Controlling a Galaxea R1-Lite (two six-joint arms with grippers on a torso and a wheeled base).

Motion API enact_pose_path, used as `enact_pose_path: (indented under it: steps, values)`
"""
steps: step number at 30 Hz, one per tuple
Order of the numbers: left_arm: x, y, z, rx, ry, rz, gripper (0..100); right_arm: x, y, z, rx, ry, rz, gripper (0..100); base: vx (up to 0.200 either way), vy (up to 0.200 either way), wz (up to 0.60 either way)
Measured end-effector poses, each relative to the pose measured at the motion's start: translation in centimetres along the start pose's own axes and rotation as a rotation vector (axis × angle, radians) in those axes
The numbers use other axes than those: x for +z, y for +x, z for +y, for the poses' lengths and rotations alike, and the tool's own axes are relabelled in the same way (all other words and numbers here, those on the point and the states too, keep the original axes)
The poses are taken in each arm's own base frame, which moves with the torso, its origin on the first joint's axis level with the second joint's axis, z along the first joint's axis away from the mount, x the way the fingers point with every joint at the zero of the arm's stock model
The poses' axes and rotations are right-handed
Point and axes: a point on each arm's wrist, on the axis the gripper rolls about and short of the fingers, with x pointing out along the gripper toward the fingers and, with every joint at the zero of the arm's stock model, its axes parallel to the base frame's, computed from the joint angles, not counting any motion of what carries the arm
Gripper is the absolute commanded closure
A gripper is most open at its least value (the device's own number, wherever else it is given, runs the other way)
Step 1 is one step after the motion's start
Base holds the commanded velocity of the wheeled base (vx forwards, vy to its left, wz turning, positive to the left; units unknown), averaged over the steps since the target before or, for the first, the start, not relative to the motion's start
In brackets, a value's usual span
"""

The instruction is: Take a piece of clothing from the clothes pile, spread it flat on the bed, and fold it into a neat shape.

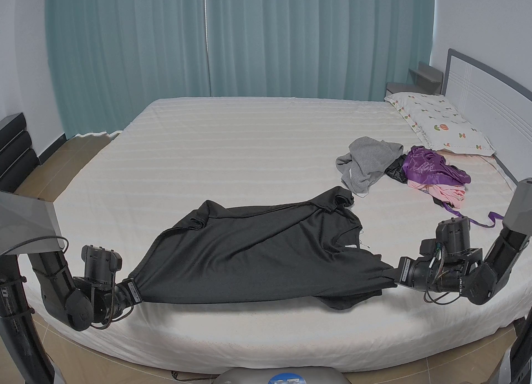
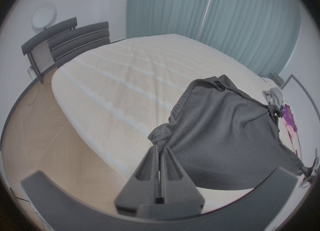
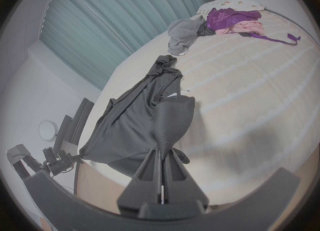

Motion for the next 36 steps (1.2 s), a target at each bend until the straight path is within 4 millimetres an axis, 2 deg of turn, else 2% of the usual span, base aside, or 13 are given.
enact_pose_path:
  steps: [7, 13, 21, 28, 29, 30, 31, 36]
  values:
    - [-1.2, -1.6, 0.2, 0.037, 0.098, 0.002, 100, -0.5, -3.2, 0.4, 0.010, -0.002, -0.025, 100, 0.000, 0.000, 0.00]
    - [-2.7, -2.6, 0.7, 0.053, 0.201, 0.047, 100, -2.1, -4.7, -0.2, -0.044, 0.008, 0.063, 100, 0.000, 0.000, 0.00]
    - [-4.2, -3.6, 1.3, 0.059, 0.289, 0.103, 100, -3.7, -4.8, -1.2, -0.094, -0.035, 0.145, 100, 0.000, 0.000, 0.00]
    - [-4.8, -3.7, 1.2, 0.058, 0.309, 0.123, 100, -4.3, -3.6, -2.1, -0.124, -0.048, 0.198, 100, 0.000, 0.000, 0.00]
    - [-4.8, -3.6, 1.2, 0.058, 0.310, 0.126, 0, -4.4, -3.3, -2.2, -0.128, -0.046, 0.207, 100, 0.000, 0.000, 0.00]
    - [-4.9, -3.5, 1.2, 0.059, 0.311, 0.130, 0, -4.4, -2.9, -2.3, -0.132, -0.046, 0.214, 100, 0.000, 0.000, 0.00]
    - [-5.0, -3.4, 1.2, 0.059, 0.313, 0.134, 0, -4.4, -2.6, -2.4, -0.136, -0.044, 0.222, 0, 0.000, 0.000, 0.00]
    - [-5.5, -3.0, 1.1, 0.062, 0.317, 0.156, 0, -4.3, -0.3, -2.9, -0.144, -0.041, 0.247, 0, 0.000, 0.000, 0.00]
